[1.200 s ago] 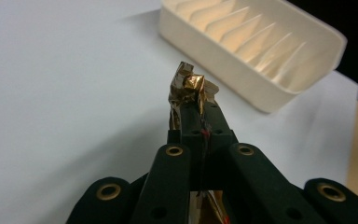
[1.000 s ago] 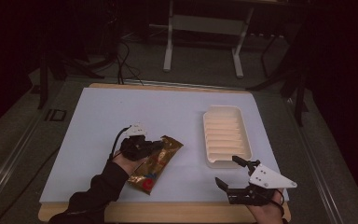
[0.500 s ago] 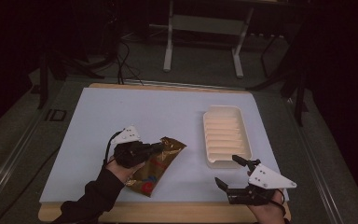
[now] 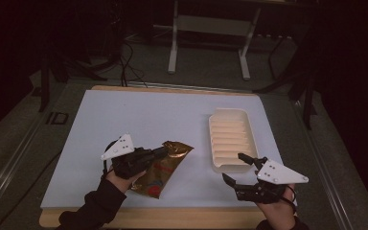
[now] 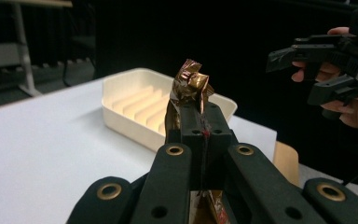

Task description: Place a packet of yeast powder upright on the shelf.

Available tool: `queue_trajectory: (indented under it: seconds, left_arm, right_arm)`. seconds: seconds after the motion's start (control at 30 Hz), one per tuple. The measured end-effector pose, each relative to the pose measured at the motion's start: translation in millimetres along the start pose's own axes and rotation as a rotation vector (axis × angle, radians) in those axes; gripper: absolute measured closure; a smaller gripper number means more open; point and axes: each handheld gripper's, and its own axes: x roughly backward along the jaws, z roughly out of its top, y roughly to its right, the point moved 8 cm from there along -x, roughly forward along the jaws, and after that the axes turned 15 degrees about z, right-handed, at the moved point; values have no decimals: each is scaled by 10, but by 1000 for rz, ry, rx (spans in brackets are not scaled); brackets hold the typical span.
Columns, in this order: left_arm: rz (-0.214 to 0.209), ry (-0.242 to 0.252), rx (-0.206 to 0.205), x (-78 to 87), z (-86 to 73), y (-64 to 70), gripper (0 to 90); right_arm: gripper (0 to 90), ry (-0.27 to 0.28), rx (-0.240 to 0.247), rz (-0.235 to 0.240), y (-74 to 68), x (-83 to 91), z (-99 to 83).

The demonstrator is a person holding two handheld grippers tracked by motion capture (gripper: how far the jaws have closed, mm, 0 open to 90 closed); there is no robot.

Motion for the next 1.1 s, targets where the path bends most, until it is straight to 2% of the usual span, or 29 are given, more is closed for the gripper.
queue_trajectory:
  seconds: [0.17,0.27,0.3,0.33,0.4,0.43,0.57,0.63,0.8,0.83,1.0,1.1]
  left_arm:
    - [-26,70,25,54,2,56,900]
    - [-39,98,17,60,-18,92,900]
    - [-55,108,23,56,-24,116,900]
    - [-51,113,20,50,-29,126,900]
    - [-75,134,32,43,-25,157,900]
    - [-71,144,36,34,-21,168,900]
    - [-93,174,51,7,4,210,900]
    - [-96,185,55,-7,17,228,900]
    - [-102,213,61,-13,59,248,900]
    - [-114,225,69,-11,75,252,900]
    - [-111,249,70,-27,132,275,900]
    - [-139,265,72,-47,156,326,900]
  right_arm:
    - [223,-1,11,13,63,-47,186]
    - [249,9,22,20,104,-82,294]
    - [241,9,27,20,112,-94,320]
    - [241,12,27,22,119,-117,363]
    - [242,5,24,55,113,-164,411]
    - [248,1,19,66,114,-194,432]
    - [251,-7,-14,144,87,-341,472]
    - [266,-2,-29,164,64,-402,480]
    - [314,2,-38,195,14,-528,484]
    - [315,-3,-43,213,1,-551,478]
    - [324,-9,-59,239,-50,-624,472]
    - [349,-22,-64,269,-101,-682,472]
